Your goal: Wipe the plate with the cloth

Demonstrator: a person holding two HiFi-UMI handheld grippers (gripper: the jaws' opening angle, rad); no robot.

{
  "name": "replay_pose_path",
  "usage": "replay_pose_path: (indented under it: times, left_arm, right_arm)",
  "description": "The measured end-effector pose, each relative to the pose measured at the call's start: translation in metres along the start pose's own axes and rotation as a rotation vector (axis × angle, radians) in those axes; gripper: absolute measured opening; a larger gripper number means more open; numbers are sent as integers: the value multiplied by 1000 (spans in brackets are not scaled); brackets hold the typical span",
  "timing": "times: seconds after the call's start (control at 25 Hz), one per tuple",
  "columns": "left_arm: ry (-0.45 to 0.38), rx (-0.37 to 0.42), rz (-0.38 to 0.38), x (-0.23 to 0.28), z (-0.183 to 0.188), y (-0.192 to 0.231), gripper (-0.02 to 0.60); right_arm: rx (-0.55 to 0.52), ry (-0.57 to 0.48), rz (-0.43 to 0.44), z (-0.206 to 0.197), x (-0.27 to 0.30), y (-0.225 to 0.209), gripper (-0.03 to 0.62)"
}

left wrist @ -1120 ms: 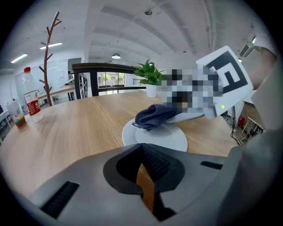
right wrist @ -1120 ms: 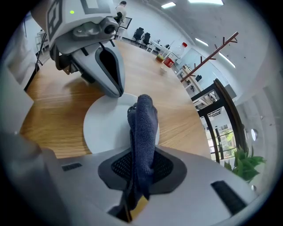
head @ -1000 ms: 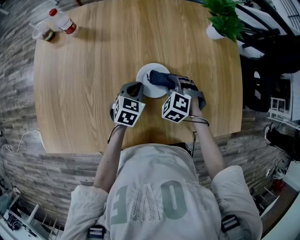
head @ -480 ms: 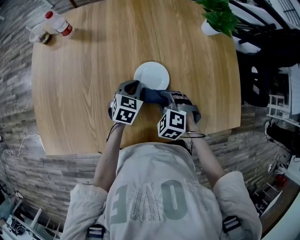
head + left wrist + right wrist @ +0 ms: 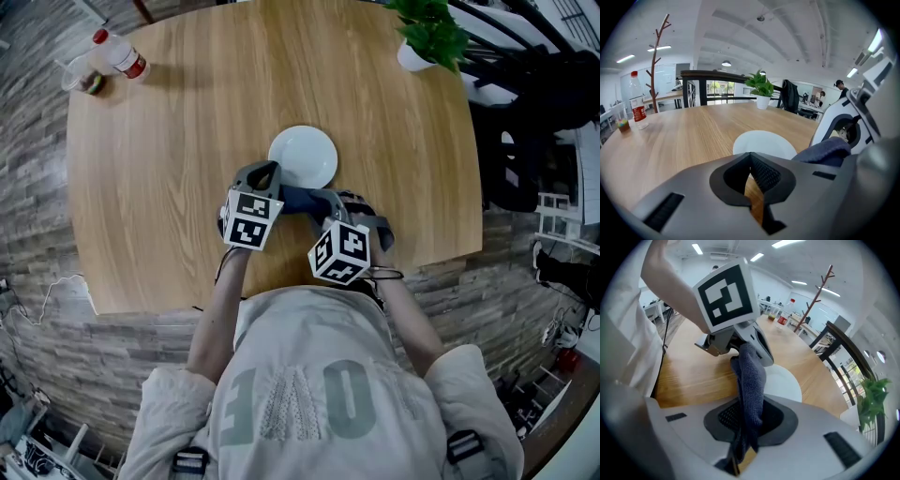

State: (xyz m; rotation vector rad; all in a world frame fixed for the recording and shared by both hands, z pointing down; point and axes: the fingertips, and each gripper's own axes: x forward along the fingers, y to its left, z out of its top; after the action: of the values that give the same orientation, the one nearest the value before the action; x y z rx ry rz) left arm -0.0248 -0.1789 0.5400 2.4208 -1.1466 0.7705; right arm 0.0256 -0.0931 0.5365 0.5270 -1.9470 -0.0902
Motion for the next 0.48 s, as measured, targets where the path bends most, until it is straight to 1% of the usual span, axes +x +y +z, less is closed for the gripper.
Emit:
replay_pose_path:
  times: [0.08,0.12,0.2,0.28,0.32,0.4,0.48]
  left_arm:
    - [-78,-17,36,-11,23,8,6]
    - [-133,-18,61,-19,39,13,6]
    - [-274,-32,104,-41,77,24,6]
    - [-428,-85,122,-66,110,31,6]
    - [-485,-110,127,-78,120,31,6]
    - [-549,-116,145,-98,130,29,6]
    - [-575,-102,168,-113,135,24,6]
  right_arm:
    - [92,-46,-39,2,-10,-17,61]
    - [150,-83,-69,5,-16,-30,61]
    - [265,-184,-153,16,-33,-63,61]
    - [359,-301,-248,32,-56,-96,61]
    - [400,-364,-287,41,-69,-110,61]
    - [479,-493,-345,58,-97,-132,61]
    - [546,-607,-394,68,-126,-148,61]
